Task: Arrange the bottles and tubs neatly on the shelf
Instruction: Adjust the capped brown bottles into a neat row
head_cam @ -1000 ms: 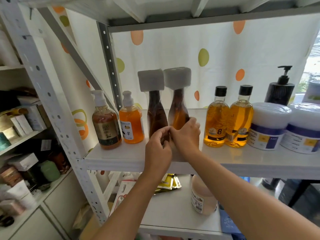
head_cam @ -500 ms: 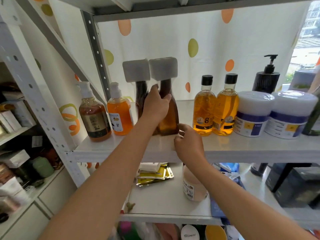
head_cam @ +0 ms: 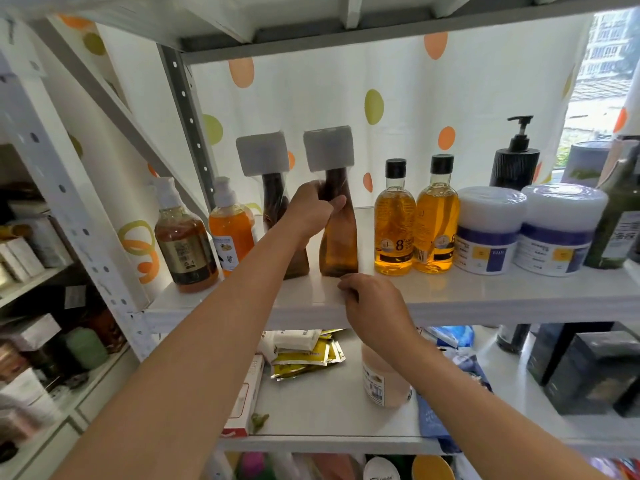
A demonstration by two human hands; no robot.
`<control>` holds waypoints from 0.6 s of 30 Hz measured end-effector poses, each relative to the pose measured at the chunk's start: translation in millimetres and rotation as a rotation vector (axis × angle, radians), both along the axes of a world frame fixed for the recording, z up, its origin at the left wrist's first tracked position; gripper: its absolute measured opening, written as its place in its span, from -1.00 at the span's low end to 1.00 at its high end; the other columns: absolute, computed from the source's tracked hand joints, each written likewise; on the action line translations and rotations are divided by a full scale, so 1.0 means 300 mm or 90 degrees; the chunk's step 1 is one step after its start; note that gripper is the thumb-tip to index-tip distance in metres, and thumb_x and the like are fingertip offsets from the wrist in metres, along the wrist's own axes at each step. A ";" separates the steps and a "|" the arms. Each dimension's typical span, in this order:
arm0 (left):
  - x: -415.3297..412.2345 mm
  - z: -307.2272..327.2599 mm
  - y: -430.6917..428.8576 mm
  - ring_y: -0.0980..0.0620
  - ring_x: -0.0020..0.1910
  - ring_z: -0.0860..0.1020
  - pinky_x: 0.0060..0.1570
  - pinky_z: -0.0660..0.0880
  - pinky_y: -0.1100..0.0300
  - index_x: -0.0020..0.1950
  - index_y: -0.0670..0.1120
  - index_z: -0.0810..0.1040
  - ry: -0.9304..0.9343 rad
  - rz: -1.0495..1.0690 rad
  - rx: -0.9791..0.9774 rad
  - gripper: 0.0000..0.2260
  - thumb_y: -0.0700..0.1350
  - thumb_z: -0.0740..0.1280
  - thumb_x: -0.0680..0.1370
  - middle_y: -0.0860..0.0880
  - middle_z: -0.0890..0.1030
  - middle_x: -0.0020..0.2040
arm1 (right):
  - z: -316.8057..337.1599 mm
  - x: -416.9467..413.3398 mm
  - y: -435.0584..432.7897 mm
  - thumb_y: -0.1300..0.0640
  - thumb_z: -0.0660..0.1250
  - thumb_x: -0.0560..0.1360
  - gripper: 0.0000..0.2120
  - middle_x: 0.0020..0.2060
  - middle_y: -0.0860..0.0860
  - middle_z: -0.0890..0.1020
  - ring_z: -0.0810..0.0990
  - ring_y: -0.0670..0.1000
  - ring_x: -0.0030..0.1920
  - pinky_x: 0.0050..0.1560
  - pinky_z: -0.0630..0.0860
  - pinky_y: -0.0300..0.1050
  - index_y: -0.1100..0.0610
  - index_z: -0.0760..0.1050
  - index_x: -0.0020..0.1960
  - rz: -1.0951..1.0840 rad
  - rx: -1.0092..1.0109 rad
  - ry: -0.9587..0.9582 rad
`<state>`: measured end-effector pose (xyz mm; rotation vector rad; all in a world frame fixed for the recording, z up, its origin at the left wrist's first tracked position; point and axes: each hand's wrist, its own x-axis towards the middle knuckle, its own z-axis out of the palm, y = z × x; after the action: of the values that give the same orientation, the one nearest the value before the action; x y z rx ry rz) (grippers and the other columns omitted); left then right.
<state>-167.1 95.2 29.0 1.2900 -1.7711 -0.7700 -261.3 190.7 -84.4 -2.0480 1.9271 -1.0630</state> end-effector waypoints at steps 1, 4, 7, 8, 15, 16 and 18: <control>0.002 0.000 0.001 -0.12 0.30 0.50 0.34 0.41 -0.10 0.40 -0.13 0.41 0.000 -0.009 0.001 -0.64 -0.12 0.30 0.61 -0.06 0.55 0.30 | 0.000 0.000 0.001 0.20 0.17 0.62 -0.69 0.18 -0.01 0.64 0.56 0.01 0.13 0.16 0.46 -0.17 0.06 0.56 0.28 0.001 -0.005 0.010; 0.012 -0.005 -0.002 -0.11 0.32 0.49 0.37 0.37 -0.11 0.41 -0.14 0.39 0.024 -0.061 0.019 -0.65 -0.15 0.28 0.62 -0.06 0.55 0.31 | -0.001 0.003 0.005 0.19 0.17 0.62 -0.69 0.16 -0.02 0.64 0.56 0.00 0.11 0.14 0.46 -0.20 0.05 0.57 0.27 0.002 -0.013 0.024; 0.014 -0.024 0.002 -0.09 0.29 0.50 0.37 0.37 -0.09 0.39 -0.12 0.39 0.082 -0.096 0.046 -0.65 -0.11 0.30 0.61 -0.07 0.55 0.29 | 0.000 0.007 0.009 0.18 0.17 0.63 -0.70 0.16 -0.03 0.64 0.56 -0.01 0.11 0.14 0.45 -0.21 0.05 0.57 0.27 0.005 -0.010 0.038; 0.006 -0.033 0.004 -0.09 0.28 0.51 0.36 0.39 -0.09 0.39 -0.12 0.39 0.103 -0.089 0.043 -0.61 -0.07 0.33 0.59 -0.07 0.55 0.29 | 0.001 0.007 0.011 0.18 0.17 0.63 -0.70 0.17 -0.03 0.64 0.56 0.00 0.11 0.14 0.45 -0.22 0.05 0.57 0.27 0.005 -0.009 0.038; -0.005 -0.040 -0.004 -0.10 0.22 0.54 0.29 0.46 -0.05 0.36 -0.12 0.42 0.094 -0.059 0.031 -0.62 -0.10 0.36 0.57 -0.07 0.58 0.24 | 0.006 0.002 0.014 0.18 0.18 0.62 -0.70 0.15 -0.02 0.65 0.56 0.00 0.12 0.12 0.44 -0.22 0.05 0.58 0.27 0.019 0.003 0.032; 0.003 -0.037 -0.006 -0.12 0.22 0.55 0.30 0.45 -0.07 0.35 -0.14 0.44 0.092 -0.080 0.043 -0.65 -0.13 0.35 0.58 -0.08 0.59 0.22 | 0.007 0.000 0.015 0.19 0.18 0.62 -0.70 0.15 -0.02 0.66 0.56 0.01 0.12 0.12 0.44 -0.21 0.04 0.58 0.27 0.020 0.005 0.029; 0.017 -0.036 -0.010 -0.11 0.21 0.56 0.31 0.45 -0.08 0.34 -0.16 0.45 0.083 -0.103 0.052 -0.68 -0.16 0.32 0.59 -0.09 0.61 0.20 | 0.005 -0.002 0.017 0.19 0.19 0.62 -0.70 0.15 -0.02 0.66 0.56 0.01 0.12 0.14 0.45 -0.19 0.05 0.59 0.27 0.020 0.005 0.024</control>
<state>-161.8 92.2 18.3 1.1303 -1.7692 -1.0039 -261.9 195.7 -82.9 -2.1031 1.9063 -1.0159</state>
